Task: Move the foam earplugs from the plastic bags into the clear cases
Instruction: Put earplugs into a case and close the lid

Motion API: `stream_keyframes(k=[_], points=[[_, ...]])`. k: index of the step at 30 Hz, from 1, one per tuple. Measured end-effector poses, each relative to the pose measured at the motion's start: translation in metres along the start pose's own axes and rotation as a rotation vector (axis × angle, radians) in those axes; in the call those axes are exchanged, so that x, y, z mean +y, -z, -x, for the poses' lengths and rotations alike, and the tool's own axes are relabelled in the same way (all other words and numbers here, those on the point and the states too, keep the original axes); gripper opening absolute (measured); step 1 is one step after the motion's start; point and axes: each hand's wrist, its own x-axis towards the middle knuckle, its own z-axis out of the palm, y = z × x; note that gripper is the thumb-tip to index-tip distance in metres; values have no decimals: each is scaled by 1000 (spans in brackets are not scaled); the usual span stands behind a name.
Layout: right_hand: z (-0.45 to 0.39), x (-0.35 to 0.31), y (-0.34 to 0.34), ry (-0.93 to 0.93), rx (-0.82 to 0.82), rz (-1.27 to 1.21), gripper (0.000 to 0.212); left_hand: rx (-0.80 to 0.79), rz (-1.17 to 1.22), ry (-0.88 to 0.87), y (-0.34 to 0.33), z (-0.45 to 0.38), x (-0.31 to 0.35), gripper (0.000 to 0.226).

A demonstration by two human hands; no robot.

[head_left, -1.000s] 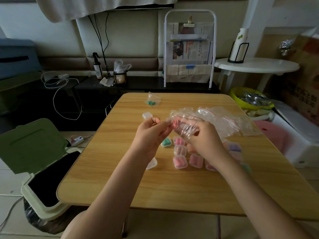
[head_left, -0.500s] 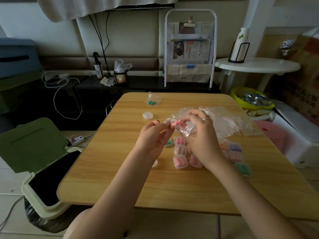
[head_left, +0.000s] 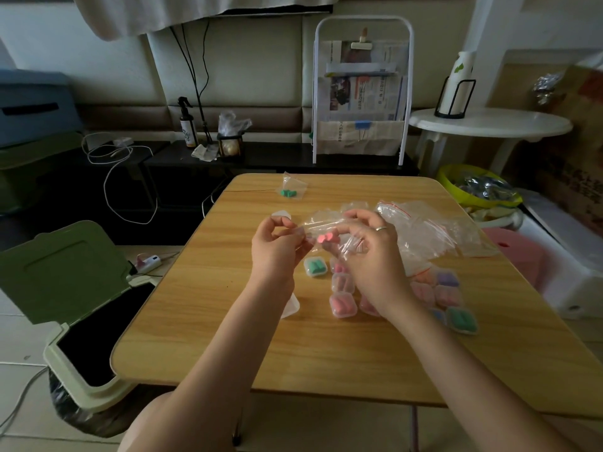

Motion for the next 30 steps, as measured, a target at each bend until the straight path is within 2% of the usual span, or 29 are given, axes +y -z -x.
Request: stream_keyframes(k=[2, 4, 6, 8, 10, 11, 15, 18, 23, 25, 27, 30], points=[[2, 2, -5, 80, 31, 66, 29, 46, -2, 6, 0, -1, -1, 27], [3, 1, -7, 138, 68, 120, 19, 93, 4, 7, 0, -1, -2, 28], [5, -3, -5, 171, 87, 145, 19, 189, -3, -3, 1, -4, 0, 30], [5, -6, 0, 196, 83, 119, 22, 307, 10, -9, 8, -12, 5, 30], [5, -9, 7, 170, 48, 22, 11, 345, 67, 15, 15, -19, 10, 29], [6, -10, 11, 136, 32, -44, 8, 334, 89, 33, 17, -20, 12, 26], [2, -11, 16, -123, 7, -345, 16, 217, 47, 73, 13, -9, 8, 19], [-2, -11, 15, -285, 13, -474, 8, 160, 36, 77, 7, -1, 4, 22], [-6, 2, 16, -368, -47, -316, 34, 94, 51, 62, 1, 1, 2, 28], [-9, 1, 19, -440, -41, -279, 36, 62, 37, 43, -1, 2, 0, 27], [-11, -4, 23, -505, -101, -219, 35, 18, 35, 26, -3, 4, -1, 26], [-11, -6, 25, -526, -183, -115, 54, -51, 64, 12, -7, 5, -3, 26]])
